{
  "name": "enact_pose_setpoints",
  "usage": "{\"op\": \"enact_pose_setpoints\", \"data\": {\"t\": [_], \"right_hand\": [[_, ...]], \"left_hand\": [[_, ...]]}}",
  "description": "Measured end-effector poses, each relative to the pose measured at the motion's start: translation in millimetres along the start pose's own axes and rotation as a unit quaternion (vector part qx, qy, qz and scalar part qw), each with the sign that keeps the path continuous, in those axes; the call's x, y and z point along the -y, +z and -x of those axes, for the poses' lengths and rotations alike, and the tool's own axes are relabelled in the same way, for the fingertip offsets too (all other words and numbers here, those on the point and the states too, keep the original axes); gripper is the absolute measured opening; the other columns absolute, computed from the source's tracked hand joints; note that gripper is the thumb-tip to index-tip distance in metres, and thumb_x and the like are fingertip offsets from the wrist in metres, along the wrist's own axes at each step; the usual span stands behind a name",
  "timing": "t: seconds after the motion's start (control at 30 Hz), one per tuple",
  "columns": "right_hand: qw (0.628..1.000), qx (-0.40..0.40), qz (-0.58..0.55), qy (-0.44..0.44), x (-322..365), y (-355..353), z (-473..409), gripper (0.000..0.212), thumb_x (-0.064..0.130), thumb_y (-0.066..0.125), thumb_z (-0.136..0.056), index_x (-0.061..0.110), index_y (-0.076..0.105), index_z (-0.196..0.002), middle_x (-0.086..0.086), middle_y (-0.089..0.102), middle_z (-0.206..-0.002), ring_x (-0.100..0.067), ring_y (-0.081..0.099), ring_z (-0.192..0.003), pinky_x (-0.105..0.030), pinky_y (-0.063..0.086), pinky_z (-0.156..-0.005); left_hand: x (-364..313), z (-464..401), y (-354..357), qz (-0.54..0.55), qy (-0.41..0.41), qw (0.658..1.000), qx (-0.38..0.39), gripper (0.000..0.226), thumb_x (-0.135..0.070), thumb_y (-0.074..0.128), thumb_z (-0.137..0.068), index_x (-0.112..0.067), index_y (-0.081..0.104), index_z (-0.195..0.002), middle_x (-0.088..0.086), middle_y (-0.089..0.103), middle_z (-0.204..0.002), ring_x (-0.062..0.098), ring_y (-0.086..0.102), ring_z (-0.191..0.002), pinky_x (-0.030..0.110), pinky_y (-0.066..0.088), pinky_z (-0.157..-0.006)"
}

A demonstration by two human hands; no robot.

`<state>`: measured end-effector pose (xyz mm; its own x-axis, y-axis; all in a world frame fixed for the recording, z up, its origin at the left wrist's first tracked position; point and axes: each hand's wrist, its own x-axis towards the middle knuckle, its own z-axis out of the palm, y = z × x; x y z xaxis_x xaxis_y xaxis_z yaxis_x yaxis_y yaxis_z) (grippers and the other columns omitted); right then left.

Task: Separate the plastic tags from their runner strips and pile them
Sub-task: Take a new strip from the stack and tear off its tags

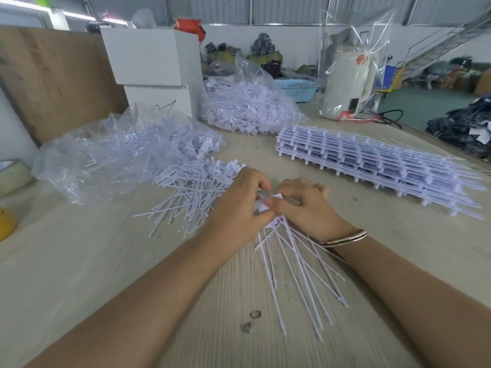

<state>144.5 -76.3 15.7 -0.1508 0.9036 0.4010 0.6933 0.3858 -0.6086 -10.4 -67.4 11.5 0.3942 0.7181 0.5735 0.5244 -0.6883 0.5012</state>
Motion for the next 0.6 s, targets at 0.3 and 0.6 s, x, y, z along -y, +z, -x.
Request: {"op": "enact_pose_setpoints", "data": {"t": [0.3, 0.6], "right_hand": [[0.983, -0.051, -0.166, 0.057, -10, -6, -7, 0.027, 0.017, 0.055, -0.091, 0.021, 0.059, -0.064, 0.009, 0.055, -0.068, -0.006, 0.052, -0.073, -0.039, 0.035, -0.085], [0.991, -0.049, -0.116, -0.038, -3, -5, -3, 0.018, 0.023, 0.065, -0.084, 0.037, 0.06, -0.073, 0.015, 0.058, -0.075, -0.016, 0.055, -0.085, -0.06, 0.036, -0.09]], "left_hand": [[8, 1, -7, -0.105, -0.01, 0.994, 0.03, 0.031, -0.017, 0.061, -0.085, -0.017, 0.051, -0.115, -0.003, 0.057, -0.11, 0.015, 0.055, -0.093, 0.037, 0.047, -0.076], [15, -2, -8, 0.016, -0.062, 0.998, -0.011, 0.015, -0.019, 0.071, -0.083, -0.02, 0.075, -0.098, -0.002, 0.074, -0.084, 0.006, 0.065, -0.069, 0.02, 0.049, -0.066]]}}
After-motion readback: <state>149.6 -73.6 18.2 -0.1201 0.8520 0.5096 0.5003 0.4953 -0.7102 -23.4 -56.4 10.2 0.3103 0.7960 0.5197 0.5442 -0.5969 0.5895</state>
